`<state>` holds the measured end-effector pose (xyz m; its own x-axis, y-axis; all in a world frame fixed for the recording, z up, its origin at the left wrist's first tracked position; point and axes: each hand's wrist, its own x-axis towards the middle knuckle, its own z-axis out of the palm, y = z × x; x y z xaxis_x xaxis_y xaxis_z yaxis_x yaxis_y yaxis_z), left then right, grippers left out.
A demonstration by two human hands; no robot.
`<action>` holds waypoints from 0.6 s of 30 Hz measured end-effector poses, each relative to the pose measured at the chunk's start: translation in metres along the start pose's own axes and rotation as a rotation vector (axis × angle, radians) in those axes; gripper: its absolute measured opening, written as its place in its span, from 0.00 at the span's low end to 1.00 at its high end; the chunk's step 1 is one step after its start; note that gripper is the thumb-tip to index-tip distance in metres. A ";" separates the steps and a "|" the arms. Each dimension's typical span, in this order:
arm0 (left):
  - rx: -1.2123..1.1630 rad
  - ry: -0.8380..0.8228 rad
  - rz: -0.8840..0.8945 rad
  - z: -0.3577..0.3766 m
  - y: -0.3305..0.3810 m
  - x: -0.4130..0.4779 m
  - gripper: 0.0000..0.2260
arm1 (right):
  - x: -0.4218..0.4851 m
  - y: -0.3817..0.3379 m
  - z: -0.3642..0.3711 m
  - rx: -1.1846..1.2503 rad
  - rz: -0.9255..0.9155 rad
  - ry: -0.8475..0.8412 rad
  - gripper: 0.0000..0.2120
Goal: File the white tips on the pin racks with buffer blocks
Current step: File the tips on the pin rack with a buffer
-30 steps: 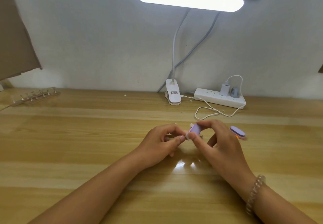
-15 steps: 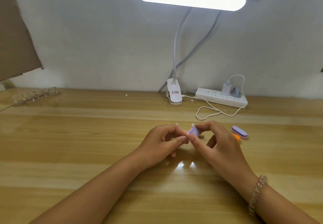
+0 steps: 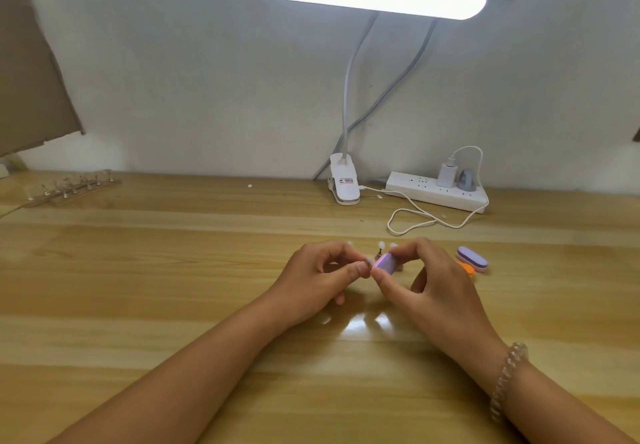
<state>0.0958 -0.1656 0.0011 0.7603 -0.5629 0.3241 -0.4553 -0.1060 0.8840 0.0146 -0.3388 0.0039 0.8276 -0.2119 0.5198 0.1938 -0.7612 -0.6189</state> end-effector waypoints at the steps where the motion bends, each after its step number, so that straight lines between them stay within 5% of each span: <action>1: -0.009 0.003 0.002 0.000 0.000 0.000 0.05 | 0.003 0.002 -0.001 0.018 0.044 0.016 0.12; 5: 0.010 -0.011 0.032 0.003 0.000 -0.003 0.04 | 0.008 0.005 -0.006 0.321 0.183 0.091 0.06; 13: 0.308 -0.004 0.135 0.011 0.001 -0.008 0.04 | 0.010 0.000 -0.010 0.808 0.511 -0.045 0.12; 18: 0.347 0.001 0.168 0.011 0.002 -0.008 0.02 | 0.003 -0.005 -0.004 0.517 0.146 -0.147 0.05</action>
<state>0.0836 -0.1706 -0.0036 0.6621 -0.5951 0.4555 -0.7033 -0.2833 0.6520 0.0139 -0.3375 0.0108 0.9228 -0.1767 0.3424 0.2742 -0.3231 -0.9057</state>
